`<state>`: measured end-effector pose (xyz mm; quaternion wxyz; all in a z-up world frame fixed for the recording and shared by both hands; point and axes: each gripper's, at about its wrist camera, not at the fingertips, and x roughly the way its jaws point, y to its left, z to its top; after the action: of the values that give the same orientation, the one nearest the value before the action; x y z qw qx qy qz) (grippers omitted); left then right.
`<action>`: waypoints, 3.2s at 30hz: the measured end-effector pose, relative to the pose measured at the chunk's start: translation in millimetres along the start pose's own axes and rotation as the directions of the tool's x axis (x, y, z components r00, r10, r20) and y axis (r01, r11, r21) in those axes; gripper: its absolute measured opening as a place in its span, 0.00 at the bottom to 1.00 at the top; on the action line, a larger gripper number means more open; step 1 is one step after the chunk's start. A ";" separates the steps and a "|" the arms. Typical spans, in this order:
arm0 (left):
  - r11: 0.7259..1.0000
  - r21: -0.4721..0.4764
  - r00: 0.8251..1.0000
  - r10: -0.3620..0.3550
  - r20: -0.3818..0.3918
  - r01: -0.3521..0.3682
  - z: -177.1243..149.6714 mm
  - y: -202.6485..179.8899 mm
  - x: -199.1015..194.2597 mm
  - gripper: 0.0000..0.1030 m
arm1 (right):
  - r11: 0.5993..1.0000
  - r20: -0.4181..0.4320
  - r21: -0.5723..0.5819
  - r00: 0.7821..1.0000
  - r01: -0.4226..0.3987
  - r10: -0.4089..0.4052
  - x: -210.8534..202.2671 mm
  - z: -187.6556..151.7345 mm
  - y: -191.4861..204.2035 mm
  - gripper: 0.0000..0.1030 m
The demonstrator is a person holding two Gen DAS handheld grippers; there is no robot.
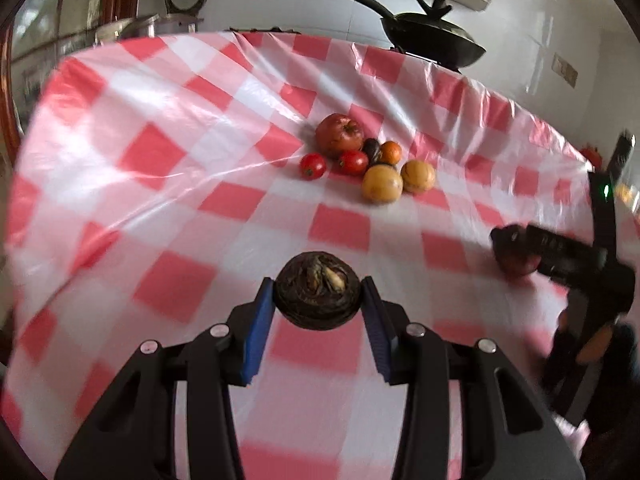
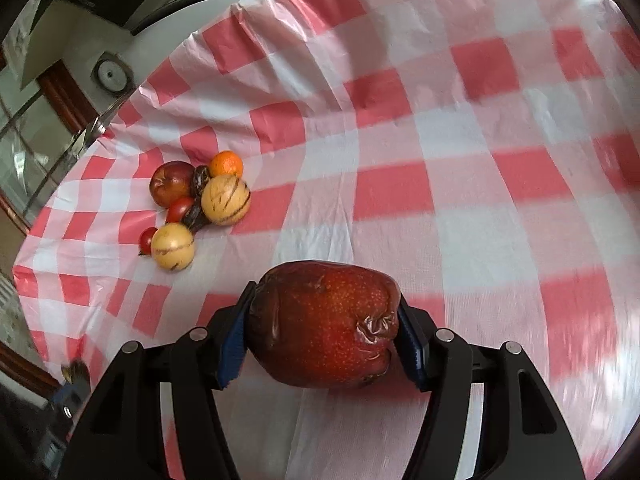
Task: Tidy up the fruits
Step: 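Carry the apple and fig to the white box and open both tools to drop them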
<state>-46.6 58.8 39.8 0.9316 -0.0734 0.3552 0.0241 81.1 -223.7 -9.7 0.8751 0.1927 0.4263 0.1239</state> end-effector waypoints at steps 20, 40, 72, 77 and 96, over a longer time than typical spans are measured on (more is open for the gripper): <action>0.993 0.015 0.994 0.114 0.002 -0.114 -93.2 86.2 -98.3 0.43 | 0.933 -0.101 -0.340 0.991 -0.121 0.091 -59.4 -156.7 149.9 0.59; 0.983 -0.077 0.986 0.168 0.009 -0.166 -138.0 144.4 -140.3 0.43 | 0.810 -0.200 -0.537 0.968 -0.238 0.152 -73.2 -226.2 232.2 0.59; 0.872 -0.246 0.881 0.333 -0.336 -0.423 -283.6 278.6 -154.7 0.43 | 0.191 -0.545 -0.826 0.838 -0.530 -0.030 -42.6 -466.6 337.8 0.60; 0.859 -0.232 0.844 0.335 -0.419 -0.456 -299.6 287.6 -142.6 0.43 | 0.123 -0.557 -0.829 0.823 -0.545 -0.110 -26.4 -499.6 336.8 0.60; 0.818 -0.288 0.816 0.329 -0.476 -0.498 -312.9 307.2 -135.9 0.78 | 0.118 -0.578 -0.816 0.794 -0.566 -0.188 2.1 -521.0 351.9 0.63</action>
<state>-383.8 315.3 -137.2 0.7733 -0.1847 0.5345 0.2867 -349.8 212.8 -148.2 0.5874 -0.4134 0.4408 0.5383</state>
